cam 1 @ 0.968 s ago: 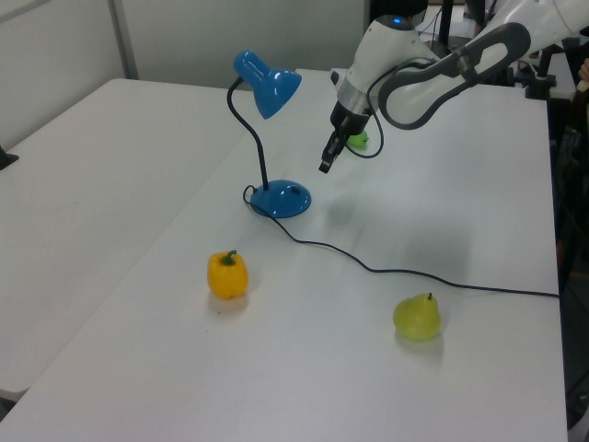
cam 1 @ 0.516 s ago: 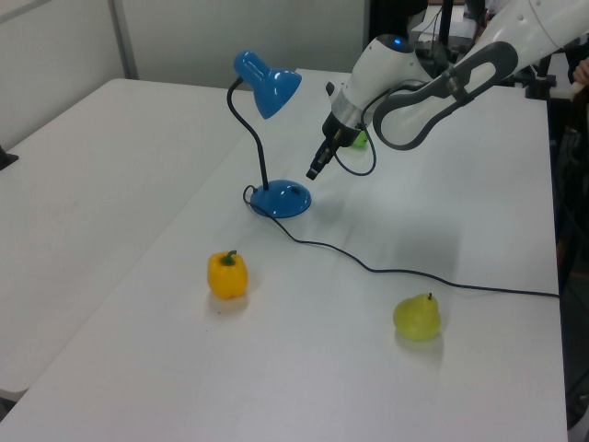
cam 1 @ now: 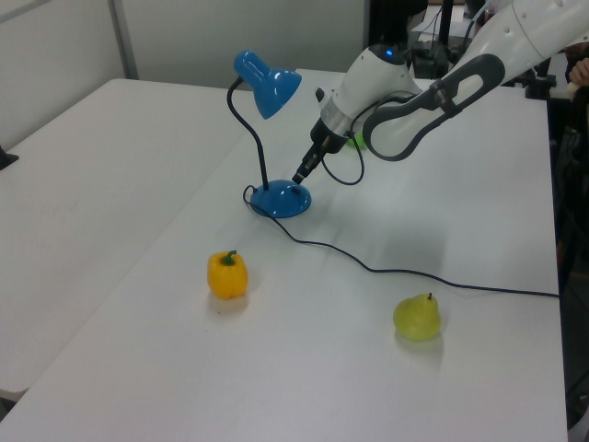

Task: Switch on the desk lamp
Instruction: 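Lower the gripper onto the switch on the lamp base, then press down on the lamp base switch with the gripper fingers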

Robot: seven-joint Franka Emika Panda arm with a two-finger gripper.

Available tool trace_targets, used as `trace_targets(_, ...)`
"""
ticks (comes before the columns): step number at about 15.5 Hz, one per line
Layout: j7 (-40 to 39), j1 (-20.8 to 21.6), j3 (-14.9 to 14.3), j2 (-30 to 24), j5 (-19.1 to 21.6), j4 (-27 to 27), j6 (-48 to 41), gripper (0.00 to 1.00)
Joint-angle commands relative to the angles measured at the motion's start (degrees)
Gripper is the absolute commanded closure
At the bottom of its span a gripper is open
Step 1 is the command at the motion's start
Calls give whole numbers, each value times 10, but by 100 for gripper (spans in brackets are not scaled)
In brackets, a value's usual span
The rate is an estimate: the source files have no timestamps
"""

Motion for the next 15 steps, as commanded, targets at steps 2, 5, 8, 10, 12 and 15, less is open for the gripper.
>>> trace_targets(2, 18, 9, -4, 26, -3, 25, 21, 100)
trace_targets(5, 18, 9, -4, 27, -5, 25, 21, 100)
trace_targets(8, 18, 10, -4, 31, -6, 24, 20, 100)
trace_targets(10, 18, 10, -4, 26, -6, 18, 19, 100)
trace_targets(12, 18, 9, -4, 20, -5, 10, 16, 100)
trace_targets(15, 19, 9, -4, 8, -5, 4, 12, 100)
